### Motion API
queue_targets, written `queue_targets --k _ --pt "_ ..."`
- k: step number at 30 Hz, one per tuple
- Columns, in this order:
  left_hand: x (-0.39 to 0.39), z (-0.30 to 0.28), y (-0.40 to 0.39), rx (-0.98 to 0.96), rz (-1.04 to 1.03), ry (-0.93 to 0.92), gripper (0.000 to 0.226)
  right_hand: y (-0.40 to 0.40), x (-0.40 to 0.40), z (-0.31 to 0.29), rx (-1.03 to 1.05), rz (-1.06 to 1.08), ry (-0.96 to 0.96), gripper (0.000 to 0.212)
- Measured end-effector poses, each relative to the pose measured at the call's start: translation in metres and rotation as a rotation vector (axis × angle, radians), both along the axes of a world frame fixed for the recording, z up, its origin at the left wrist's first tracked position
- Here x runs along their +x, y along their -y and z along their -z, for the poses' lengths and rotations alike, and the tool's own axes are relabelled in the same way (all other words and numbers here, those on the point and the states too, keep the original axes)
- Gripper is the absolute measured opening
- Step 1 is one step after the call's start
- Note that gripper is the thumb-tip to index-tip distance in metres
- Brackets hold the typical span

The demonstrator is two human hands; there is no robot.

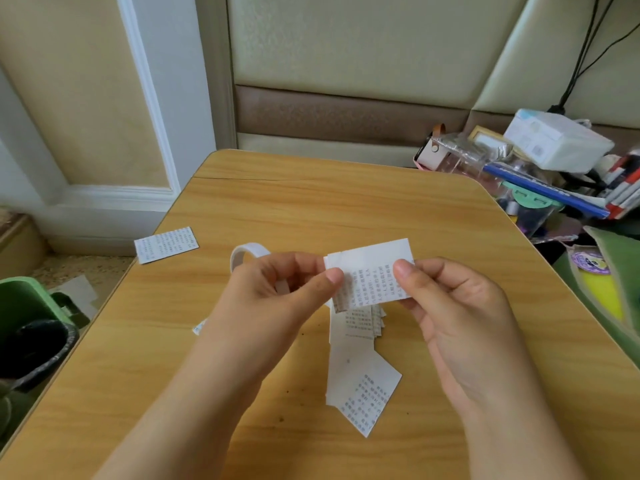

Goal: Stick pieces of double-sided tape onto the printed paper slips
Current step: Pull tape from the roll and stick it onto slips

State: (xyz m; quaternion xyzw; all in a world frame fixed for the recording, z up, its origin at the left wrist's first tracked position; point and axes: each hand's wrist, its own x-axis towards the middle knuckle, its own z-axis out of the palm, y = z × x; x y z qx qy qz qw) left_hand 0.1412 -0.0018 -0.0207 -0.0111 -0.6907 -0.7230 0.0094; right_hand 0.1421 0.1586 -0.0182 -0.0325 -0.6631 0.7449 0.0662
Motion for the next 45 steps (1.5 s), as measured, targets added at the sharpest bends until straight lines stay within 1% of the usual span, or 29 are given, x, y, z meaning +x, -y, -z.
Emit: queue_targets --k 2,6,11,19,26,33,36,40,43,45 --pt "0.001 0.002 0.0 -0.032 -0.005 0.0 0.01 0.002 0.002 0.002 -0.004 -0.01 0.014 0.015" --pt "0.002 0.004 0.001 -0.036 -0.031 0.001 0.015 0.006 0.004 0.003 -0.008 -0.023 0.012 0.011" --pt "0.001 0.007 0.0 -0.064 -0.027 -0.027 0.02 0.008 0.005 0.002 0.018 0.004 0.003 0.012" --pt "0.0 0.006 0.001 -0.064 -0.053 -0.029 0.024 0.012 0.002 0.002 -0.005 0.018 -0.003 0.009" --pt "0.0 0.003 0.003 -0.093 -0.043 -0.041 0.034 0.015 0.0 0.002 -0.02 0.008 -0.013 0.009" --pt "-0.001 0.003 0.005 -0.051 -0.045 -0.044 0.03 0.016 0.0 0.003 0.034 0.019 -0.032 0.014" --pt "0.0 0.001 0.004 0.015 -0.044 -0.077 0.019 0.016 0.0 0.002 0.063 0.014 -0.032 0.013" --pt "-0.001 0.0 0.005 0.031 -0.044 -0.092 0.007 0.016 0.002 0.002 0.08 0.02 -0.045 0.014" --pt "-0.002 0.002 0.006 0.02 -0.037 -0.109 0.018 0.015 0.002 0.002 0.075 0.011 -0.042 0.014" --pt "-0.002 0.002 0.005 -0.003 -0.035 -0.118 0.016 0.013 0.001 0.003 0.078 0.0 -0.04 0.016"
